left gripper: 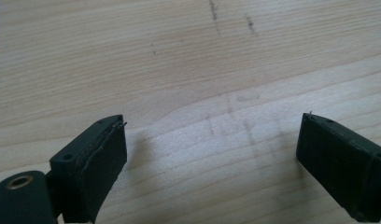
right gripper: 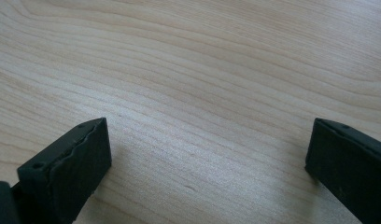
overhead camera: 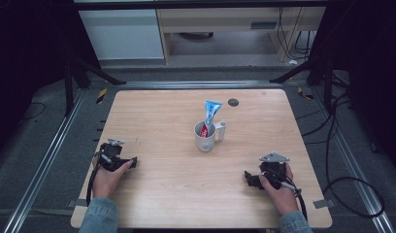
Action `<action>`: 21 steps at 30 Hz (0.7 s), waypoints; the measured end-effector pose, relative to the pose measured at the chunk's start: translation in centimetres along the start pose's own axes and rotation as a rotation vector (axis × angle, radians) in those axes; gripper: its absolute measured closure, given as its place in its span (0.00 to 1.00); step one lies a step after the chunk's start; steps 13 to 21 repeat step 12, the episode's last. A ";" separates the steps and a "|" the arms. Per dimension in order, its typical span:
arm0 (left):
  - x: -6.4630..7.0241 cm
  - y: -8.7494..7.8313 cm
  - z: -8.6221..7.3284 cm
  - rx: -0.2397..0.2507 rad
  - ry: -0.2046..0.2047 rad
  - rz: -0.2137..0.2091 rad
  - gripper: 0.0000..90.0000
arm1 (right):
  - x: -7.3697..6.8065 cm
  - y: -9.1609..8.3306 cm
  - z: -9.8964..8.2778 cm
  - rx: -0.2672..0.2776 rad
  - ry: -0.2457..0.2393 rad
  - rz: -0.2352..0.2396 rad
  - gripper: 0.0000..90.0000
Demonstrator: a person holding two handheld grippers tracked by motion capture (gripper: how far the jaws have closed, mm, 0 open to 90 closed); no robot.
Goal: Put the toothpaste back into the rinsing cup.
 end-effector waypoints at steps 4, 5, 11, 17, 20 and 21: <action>-0.3 0.4 0.0 0.021 -0.030 -0.028 0.06 | 0.0 0.0 0.0 0.000 -0.001 0.000 0.00; -0.4 0.5 0.0 0.031 -0.026 -0.032 0.05 | 0.0 0.0 0.0 0.000 0.000 0.000 0.00; -0.5 1.0 0.0 0.127 -0.026 -0.064 0.00 | 0.0 0.0 0.0 0.000 -0.001 0.001 0.00; -0.6 1.0 0.0 0.127 -0.029 -0.062 0.00 | 0.0 0.0 0.0 0.000 -0.001 0.001 0.00; -0.6 1.0 0.0 0.127 -0.029 -0.062 0.00 | 0.0 0.0 0.0 0.000 -0.001 0.001 0.00; -0.6 1.0 0.0 0.127 -0.029 -0.062 0.00 | 0.0 0.0 0.0 0.000 -0.001 0.001 0.00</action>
Point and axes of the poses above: each handheld gripper's, and its own axes: y roughly forward along the jaws, z roughly out of its top, x roughly to its right, the point moved 7 cm from there along y, roughly forward along the jaws, and after that the axes turned 12 degrees about -y, right-handed, at the moved point
